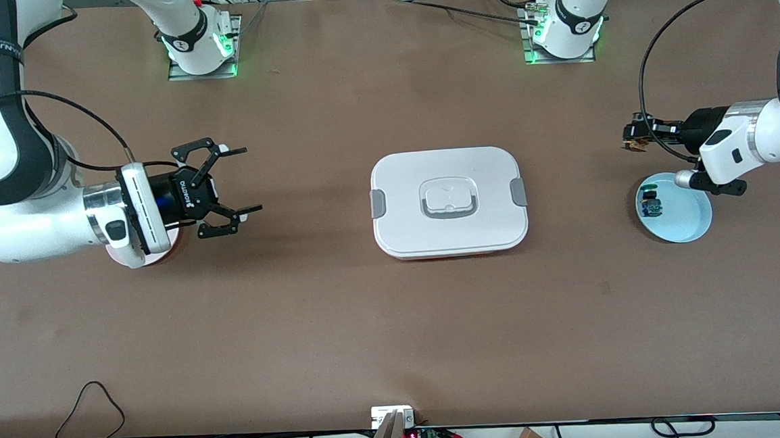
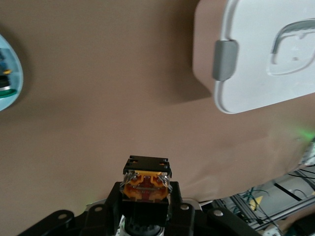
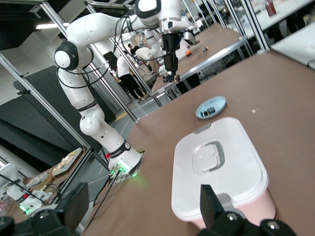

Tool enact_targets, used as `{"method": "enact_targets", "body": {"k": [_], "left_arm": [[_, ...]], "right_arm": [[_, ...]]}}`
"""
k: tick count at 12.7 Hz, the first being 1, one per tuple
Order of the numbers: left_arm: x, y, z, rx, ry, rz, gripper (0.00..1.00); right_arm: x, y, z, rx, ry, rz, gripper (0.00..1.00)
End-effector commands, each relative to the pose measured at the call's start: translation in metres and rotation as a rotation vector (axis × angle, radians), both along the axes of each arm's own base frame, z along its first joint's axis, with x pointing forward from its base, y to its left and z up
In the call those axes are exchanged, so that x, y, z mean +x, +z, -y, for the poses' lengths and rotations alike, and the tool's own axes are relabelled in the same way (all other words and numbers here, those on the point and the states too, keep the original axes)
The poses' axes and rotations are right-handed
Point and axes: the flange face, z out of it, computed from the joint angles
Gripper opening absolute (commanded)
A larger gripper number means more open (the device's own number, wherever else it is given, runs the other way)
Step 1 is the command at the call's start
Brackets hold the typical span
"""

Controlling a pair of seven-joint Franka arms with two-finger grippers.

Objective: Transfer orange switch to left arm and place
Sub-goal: 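Carry the switch to the blue dish while the right gripper returns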

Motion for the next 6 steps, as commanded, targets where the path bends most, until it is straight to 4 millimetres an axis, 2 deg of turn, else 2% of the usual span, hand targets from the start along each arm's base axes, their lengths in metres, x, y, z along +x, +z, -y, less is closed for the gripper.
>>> {"method": "enact_targets", "body": {"k": [1, 3, 6], "left_arm": [[-0.003, -0.010, -0.014, 0.106, -0.025, -0.001, 0.00], [-0.004, -0.032, -0.046, 0.152, 0.006, 0.002, 0.00], [-0.001, -0.066, -0.071, 0.200, 0.010, -0.017, 0.00]], "right_arm": [[-0.008, 0.022, 0.017, -0.093, -0.035, -0.100, 1.00], [-0.007, 0.020, 0.029, -0.189, -0.070, -0.171, 1.00], [-0.007, 0.009, 0.044, -0.423, -0.159, -0.323, 1.00]]}}
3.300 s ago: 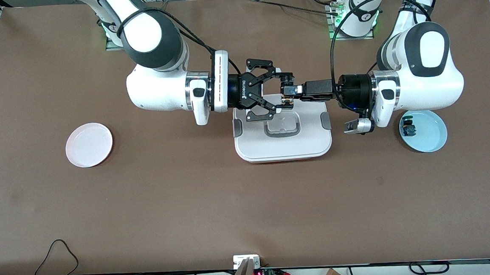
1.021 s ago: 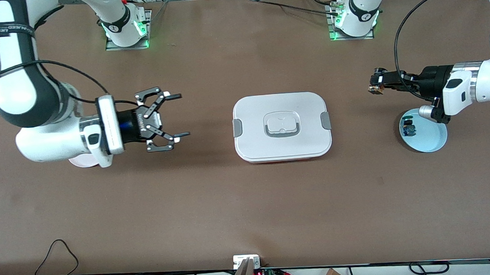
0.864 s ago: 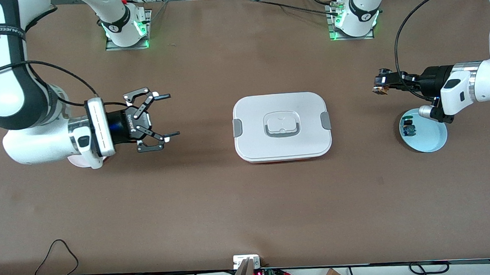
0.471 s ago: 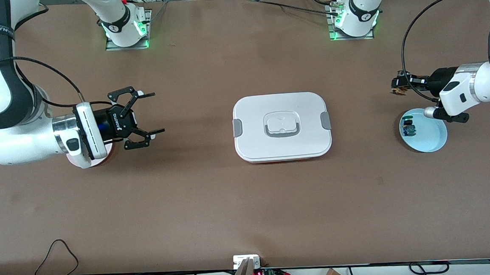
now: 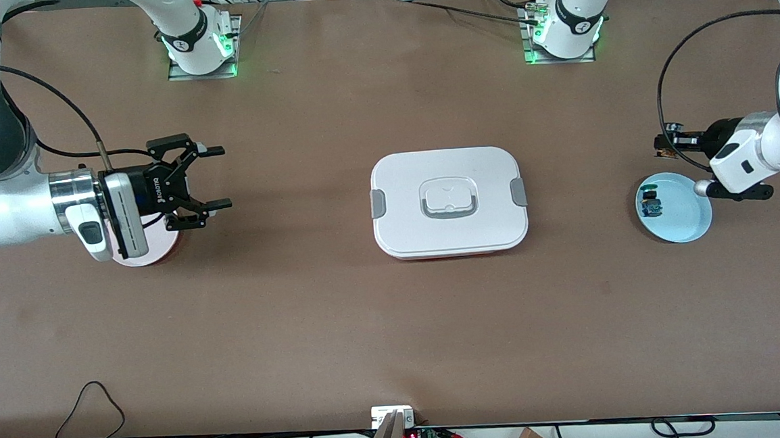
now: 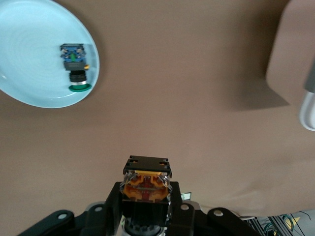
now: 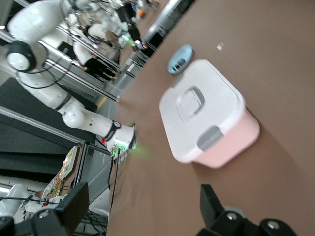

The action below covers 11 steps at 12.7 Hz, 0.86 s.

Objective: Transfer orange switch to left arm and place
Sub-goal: 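Carry the switch to the blue dish while the right gripper returns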

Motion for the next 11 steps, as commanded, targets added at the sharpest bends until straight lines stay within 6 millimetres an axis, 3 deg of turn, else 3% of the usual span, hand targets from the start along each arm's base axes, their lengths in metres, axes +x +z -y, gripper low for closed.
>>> {"method": "enact_targets", "body": {"k": [1, 5, 7, 11], "left_arm": [[0.003, -0.027, -0.019, 0.049, -0.004, -0.021, 0.00], [0.008, -0.063, -0.067, 0.143, 0.036, -0.014, 0.00], [0.010, -0.089, -0.088, 0.142, 0.054, -0.011, 0.00], [0.009, -0.138, -0.113, 0.178, 0.040, -0.036, 0.00]], "right_arm": [[-0.001, -0.001, 0.011, -0.189, -0.085, -0.113, 1.00], [0.000, -0.008, 0.019, -0.582, -0.227, -0.260, 1.00], [-0.007, -0.010, -0.001, -0.779, -0.246, -0.295, 1.00], [-0.009, -0.019, 0.023, -1.024, -0.261, -0.268, 1.00]]}}
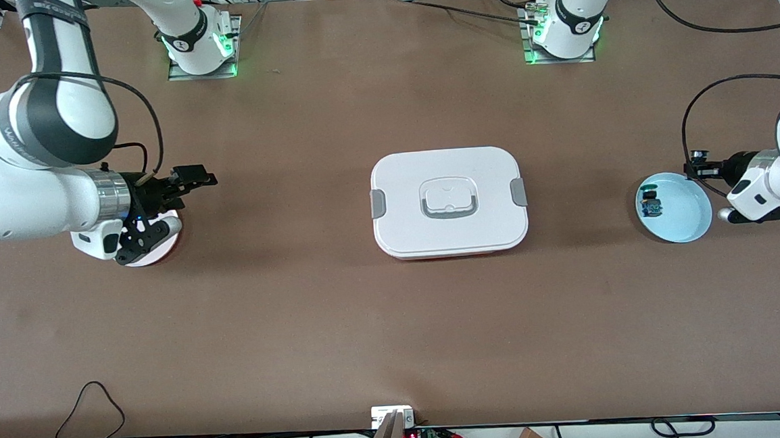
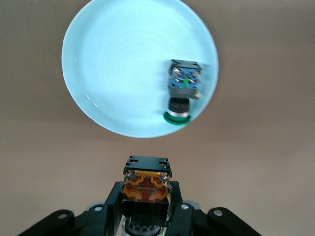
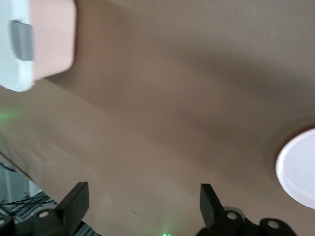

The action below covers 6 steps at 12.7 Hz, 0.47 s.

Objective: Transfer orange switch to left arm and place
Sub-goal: 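Carry the switch to the blue dish while the right gripper returns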

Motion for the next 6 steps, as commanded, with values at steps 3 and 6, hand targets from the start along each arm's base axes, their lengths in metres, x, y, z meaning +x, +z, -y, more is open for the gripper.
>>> {"method": "enact_targets", "body": {"k": [3, 6], "left_arm": [[0.008, -0.046, -0.015, 0.097, 0.029, -0.007, 0.00], [0.014, -0.065, -0.026, 0.084, 0.049, 0.003, 0.00]], "right_arm": [[-0.003, 0.003, 0.032, -0.303, -0.008, -0.015, 1.00], [0.000, 0.024, 0.024, -0.371, -0.117, -0.008, 1.00]]}}
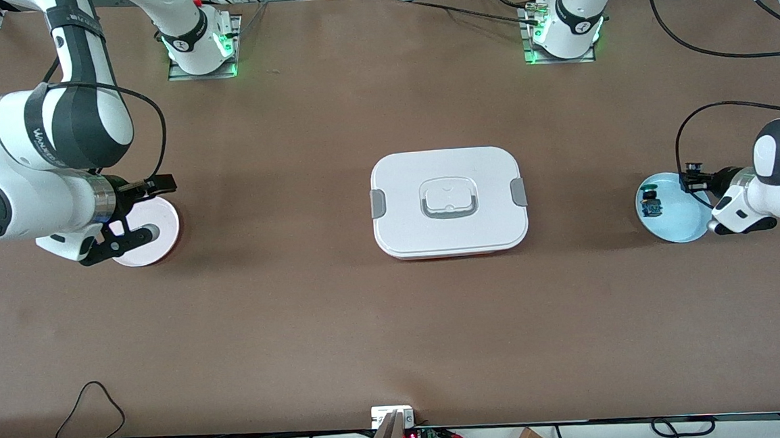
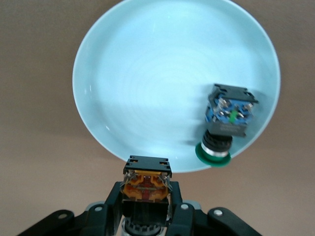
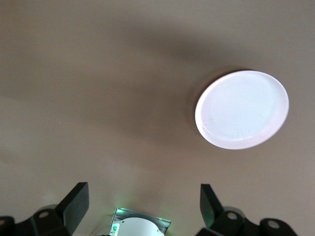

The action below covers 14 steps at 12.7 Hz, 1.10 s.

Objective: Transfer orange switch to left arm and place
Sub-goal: 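Carry the switch to the blue dish while the right gripper returns, then lower the orange switch into the blue dish and open the left gripper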

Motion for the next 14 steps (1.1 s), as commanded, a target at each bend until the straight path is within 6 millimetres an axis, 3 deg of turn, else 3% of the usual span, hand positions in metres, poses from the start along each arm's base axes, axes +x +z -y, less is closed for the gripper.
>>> {"method": "enact_targets", "body": {"k": [1, 3, 4, 6, 8, 9, 11, 14], "left_arm": [[0.010, -0.012, -0.010, 0.011, 0.014, 0.011, 0.00], [0.013, -0.023, -0.013, 0.023, -0.011, 0.023, 0.02], [0.015, -0.026, -0.015, 0.021, -0.010, 0.025, 0.02], [0.020, -0.036, -0.018, 0.012, -0.018, 0.027, 0.02], [0.020, -0.041, -0.021, 0.027, -0.040, 0.019, 0.04], [0.020, -0.043, -0.021, 0.029, -0.043, 0.018, 0.06], [0.020, -0.047, -0.021, 0.025, -0.045, 0.013, 0.23], [0.018, -0.052, -0.021, 0.021, -0.044, 0.007, 0.27]], "right_arm": [[0.000, 0.020, -0.012, -0.038, -0.047, 0.014, 1.00], [0.008, 0.042, -0.004, -0.095, -0.020, 0.081, 1.00], [0.014, 0.057, 0.010, -0.107, -0.041, 0.123, 1.00], [0.024, 0.063, 0.041, -0.102, -0.096, 0.176, 1.00], [0.022, 0.074, 0.085, -0.054, -0.253, 0.189, 1.00], [0.020, 0.079, 0.093, -0.010, -0.286, 0.185, 1.00], [0.013, 0.098, 0.099, -0.039, -0.264, 0.220, 1.00], [-0.005, 0.118, 0.110, -0.058, -0.264, 0.254, 1.00]]}}
